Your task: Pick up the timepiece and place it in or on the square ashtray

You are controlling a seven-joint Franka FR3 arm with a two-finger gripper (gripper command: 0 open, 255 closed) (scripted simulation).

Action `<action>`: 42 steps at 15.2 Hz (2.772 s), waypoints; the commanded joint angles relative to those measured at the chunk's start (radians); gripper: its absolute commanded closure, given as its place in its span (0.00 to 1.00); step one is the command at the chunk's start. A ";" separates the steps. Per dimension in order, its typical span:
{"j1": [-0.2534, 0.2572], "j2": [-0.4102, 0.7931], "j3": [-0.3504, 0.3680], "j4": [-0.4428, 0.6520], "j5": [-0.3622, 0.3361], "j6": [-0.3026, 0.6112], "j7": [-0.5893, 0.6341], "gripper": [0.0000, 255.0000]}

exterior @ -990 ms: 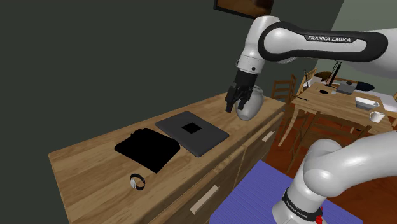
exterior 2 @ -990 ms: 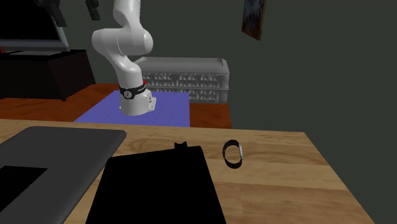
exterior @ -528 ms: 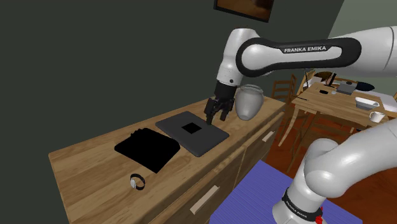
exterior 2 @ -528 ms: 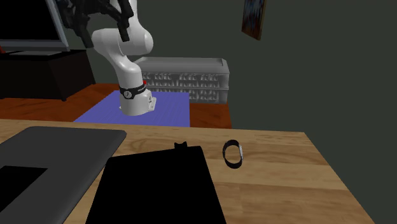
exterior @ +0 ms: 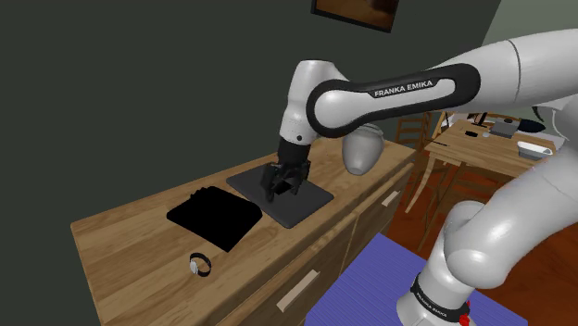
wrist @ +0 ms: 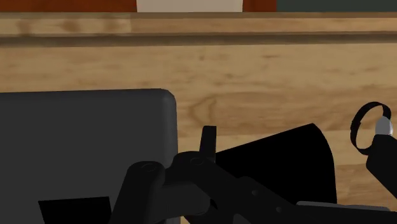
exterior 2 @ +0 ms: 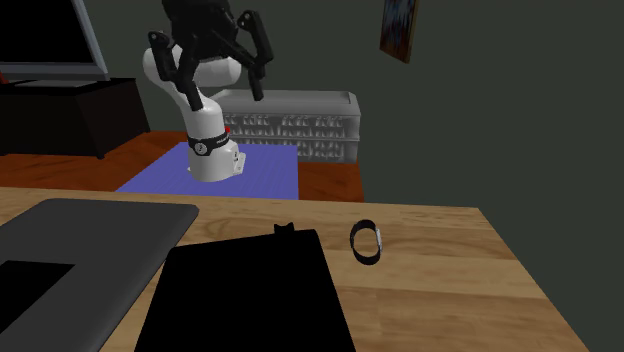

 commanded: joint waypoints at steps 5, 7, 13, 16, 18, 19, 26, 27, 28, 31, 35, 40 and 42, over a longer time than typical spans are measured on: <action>0.021 0.204 0.087 0.097 -0.031 0.122 0.101 0.00; 0.029 0.275 0.113 0.139 -0.055 0.153 0.142 0.00; 0.078 0.498 0.161 0.295 -0.163 0.222 0.275 0.00; 0.119 0.614 0.165 0.390 -0.226 0.238 0.340 0.00; 0.142 0.667 0.162 0.439 -0.253 0.241 0.367 0.00; 0.145 0.675 0.160 0.436 -0.257 0.252 0.370 0.00; 0.165 0.733 0.150 0.423 -0.285 0.321 0.388 0.00; 0.165 0.734 0.150 0.423 -0.285 0.321 0.388 0.00; 0.165 0.734 0.150 0.423 -0.285 0.321 0.388 0.00; 0.165 0.734 0.150 0.423 -0.285 0.321 0.388 0.00; 0.165 0.734 0.150 0.423 -0.285 0.320 0.388 1.00; 0.165 0.734 0.150 0.423 -0.285 0.320 0.388 1.00; 0.165 0.734 0.150 0.423 -0.285 0.320 0.388 1.00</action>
